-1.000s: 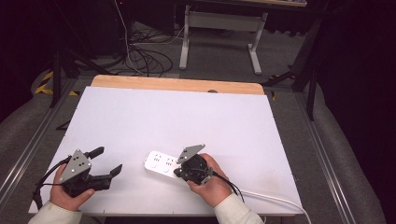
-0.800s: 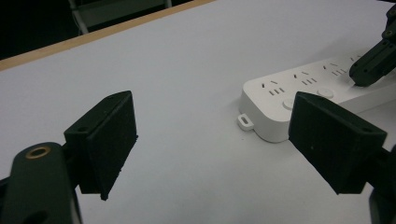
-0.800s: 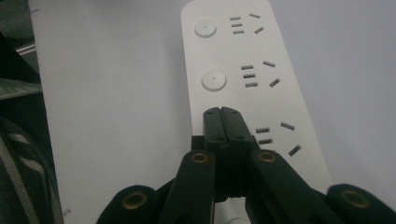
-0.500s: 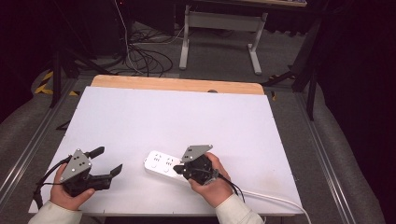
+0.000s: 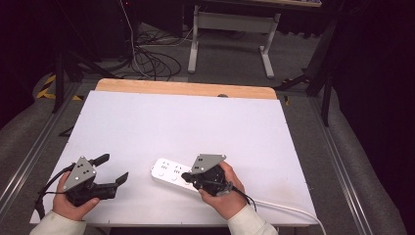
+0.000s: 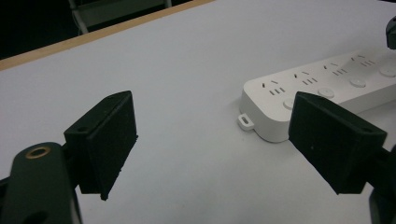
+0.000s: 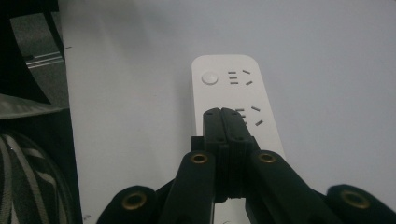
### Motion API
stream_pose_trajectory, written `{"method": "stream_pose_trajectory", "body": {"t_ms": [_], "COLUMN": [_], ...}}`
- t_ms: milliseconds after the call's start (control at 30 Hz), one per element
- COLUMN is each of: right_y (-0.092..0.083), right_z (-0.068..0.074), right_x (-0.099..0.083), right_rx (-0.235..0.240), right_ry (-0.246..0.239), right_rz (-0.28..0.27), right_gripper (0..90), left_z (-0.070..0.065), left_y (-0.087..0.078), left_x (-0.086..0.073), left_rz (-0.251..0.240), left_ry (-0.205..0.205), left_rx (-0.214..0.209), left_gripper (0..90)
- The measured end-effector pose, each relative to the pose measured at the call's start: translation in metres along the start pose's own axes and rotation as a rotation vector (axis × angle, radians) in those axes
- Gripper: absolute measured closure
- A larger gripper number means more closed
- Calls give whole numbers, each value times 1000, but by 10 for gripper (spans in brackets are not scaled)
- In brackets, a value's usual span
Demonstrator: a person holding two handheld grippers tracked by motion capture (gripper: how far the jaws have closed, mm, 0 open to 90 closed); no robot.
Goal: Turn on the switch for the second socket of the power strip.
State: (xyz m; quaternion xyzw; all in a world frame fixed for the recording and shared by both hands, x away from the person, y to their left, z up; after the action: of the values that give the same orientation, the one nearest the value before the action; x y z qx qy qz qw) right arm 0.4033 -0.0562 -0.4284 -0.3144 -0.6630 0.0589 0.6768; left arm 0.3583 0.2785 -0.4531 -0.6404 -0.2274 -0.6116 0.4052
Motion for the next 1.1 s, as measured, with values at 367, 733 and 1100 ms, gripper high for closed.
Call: {"method": "stream_pose_trajectory", "body": {"t_ms": [367, 733, 1100], "right_y": [-5, -16, -41], "right_z": [2, 0, -2], "right_x": [5, 10, 17], "right_rx": [-23, -44, -38], "right_ry": [-18, -21, -14], "right_rz": [-39, -92, -133], "right_gripper": [599, 373, 252], "left_z": [0, 0, -1], "left_y": [0, 0, -4], "left_x": [0, 0, 3], "left_rz": [1, 2, 1], "left_ry": [-3, -3, -20], "left_rx": [-1, -2, -2], "left_gripper": [157, 157, 159]}}
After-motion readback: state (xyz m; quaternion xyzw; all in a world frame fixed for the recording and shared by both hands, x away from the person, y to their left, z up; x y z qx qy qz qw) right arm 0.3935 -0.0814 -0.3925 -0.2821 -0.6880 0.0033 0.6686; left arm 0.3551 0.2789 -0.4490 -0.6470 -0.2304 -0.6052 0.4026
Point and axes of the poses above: each handheld gripper's, and its own axes: y roughly forward along the jaws, x roughly out of its top, z roughly to its left, the point moved 1 cm from there along y, roughly forward along the jaws, and after that the axes turned 11 degrees about -z, right-handed, at the moved point
